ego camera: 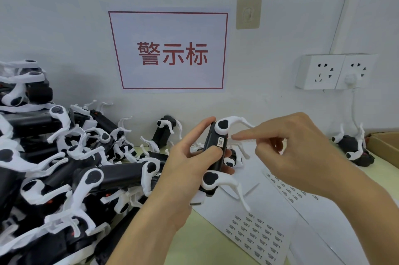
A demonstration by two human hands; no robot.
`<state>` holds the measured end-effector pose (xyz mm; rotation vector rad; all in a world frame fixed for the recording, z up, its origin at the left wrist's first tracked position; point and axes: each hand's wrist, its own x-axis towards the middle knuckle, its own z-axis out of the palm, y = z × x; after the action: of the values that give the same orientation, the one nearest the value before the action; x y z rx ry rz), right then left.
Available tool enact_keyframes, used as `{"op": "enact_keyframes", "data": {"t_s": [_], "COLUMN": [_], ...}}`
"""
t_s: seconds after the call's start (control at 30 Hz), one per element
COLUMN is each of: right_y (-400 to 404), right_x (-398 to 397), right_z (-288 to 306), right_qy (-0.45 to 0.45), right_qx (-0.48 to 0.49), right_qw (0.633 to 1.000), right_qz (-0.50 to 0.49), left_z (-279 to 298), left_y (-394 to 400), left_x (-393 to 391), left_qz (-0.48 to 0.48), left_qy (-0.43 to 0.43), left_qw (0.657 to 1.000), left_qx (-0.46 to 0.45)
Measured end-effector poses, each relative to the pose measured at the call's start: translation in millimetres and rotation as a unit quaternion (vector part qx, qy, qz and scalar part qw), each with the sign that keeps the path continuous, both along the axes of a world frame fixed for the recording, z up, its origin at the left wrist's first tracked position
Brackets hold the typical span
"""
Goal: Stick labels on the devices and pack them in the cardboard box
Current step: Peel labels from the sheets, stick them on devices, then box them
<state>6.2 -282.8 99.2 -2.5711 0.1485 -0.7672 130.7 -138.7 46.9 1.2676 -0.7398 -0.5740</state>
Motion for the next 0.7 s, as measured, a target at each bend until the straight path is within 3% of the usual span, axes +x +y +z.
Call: {"op": "enact_keyframes", "data": {"t_s": [0.1,0.2,0.3,0.47,0.7], "right_y": [1,7,15,24,20], "right_x": [1,1,3,10,10], "right_z": [3,6,5,2,3], "right_qy": [-0.039,0.045,0.098,0.107,0.15], "right_qx": [0.075,0.151,0.154,0.192,0.357], "right_qw": [0.996,0.987,0.983,0.976,0.92], "right_qz": [-0.017,0.003,0.006,-0.001,0.069], "left_z": [2,4,3,2,4], "left_y": [1,-1,-2,-2,1], "left_x": [0,-2,-4,-7,-7], "left_qz": [-0.007,-0.006,-0.012,-0.034,-0.033], "left_qy": [0.003,-0.022,-0.048,-0.08,-0.125], "left_qw": [1.0,0.999,0.997,0.991,0.987], "left_qx": [-0.026,-0.045,-0.065,-0.099,-0.092]}}
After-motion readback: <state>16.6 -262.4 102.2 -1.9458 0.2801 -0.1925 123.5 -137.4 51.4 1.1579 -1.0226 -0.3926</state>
